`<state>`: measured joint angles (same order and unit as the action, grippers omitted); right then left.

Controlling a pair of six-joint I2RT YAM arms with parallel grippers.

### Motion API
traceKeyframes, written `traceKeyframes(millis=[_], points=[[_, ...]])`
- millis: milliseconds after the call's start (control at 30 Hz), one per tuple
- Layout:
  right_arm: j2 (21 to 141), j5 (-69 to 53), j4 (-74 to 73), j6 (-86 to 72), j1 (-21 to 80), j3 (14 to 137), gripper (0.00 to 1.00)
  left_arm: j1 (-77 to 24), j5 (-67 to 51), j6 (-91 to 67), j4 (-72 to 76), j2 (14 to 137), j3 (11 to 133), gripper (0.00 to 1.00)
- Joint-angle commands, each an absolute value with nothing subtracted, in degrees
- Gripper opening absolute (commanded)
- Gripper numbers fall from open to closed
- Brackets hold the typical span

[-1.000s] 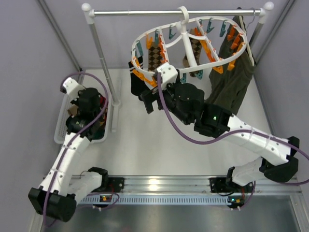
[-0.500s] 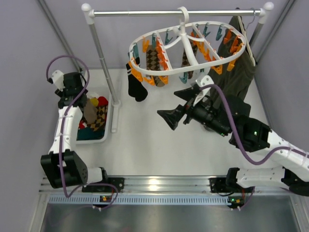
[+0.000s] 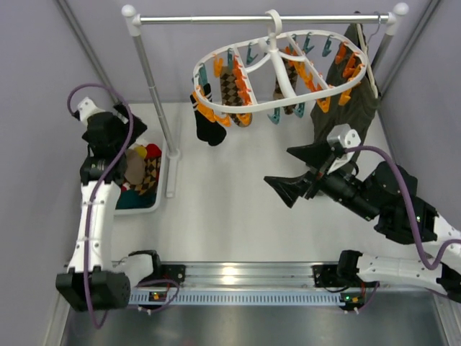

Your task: Remove the socks clipped to the hanger

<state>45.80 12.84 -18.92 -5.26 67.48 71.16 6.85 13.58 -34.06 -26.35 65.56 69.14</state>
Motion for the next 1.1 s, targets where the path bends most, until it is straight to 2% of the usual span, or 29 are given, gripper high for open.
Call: traceKeyframes(millis=[0,33,133,200,300,467,667,1067], points=[[42.1,14.1,-19.8,-6.2,67.8,69.2,1.0,-2.3,8.4,-28.4,-19.6,57.5,67.0,0.99],[41.4,14.3,-19.9,-6.3,67.8,68.6,0.99,-7.4,8.7,-27.4,-17.9,56.1,64.0,0.98],[38.9,14.5,-20.3,-6.8,67.8,67.4,0.99,-14.4,4.5,-24.1,-7.7,50.0,54.8,0.98],[38.1,14.2,-20.8,-6.7,67.8,67.4,0.99,-15.6,-4.3,-22.6,5.3,47.6,48.9,0.99],[37.3,12.6,-20.9,-6.6,67.8,67.0,0.99,-15.9,-11.1,-21.3,19.5,48.9,39.9,0.99],[36.8,8.0,-20.3,-5.6,67.8,66.0,0.99,-15.9,-12.4,-17.9,41.1,55.7,28.5,0.98],[37.7,2.6,-20.8,-3.9,67.8,66.0,0.99,-15.6,-12.0,-13.8,50.2,68.6,29.8,0.99],[38.2,-1.4,-18.0,2.0,67.8,63.9,1.0,-14.1,-13.3,-9.3,53.0,84.6,43.2,0.99]])
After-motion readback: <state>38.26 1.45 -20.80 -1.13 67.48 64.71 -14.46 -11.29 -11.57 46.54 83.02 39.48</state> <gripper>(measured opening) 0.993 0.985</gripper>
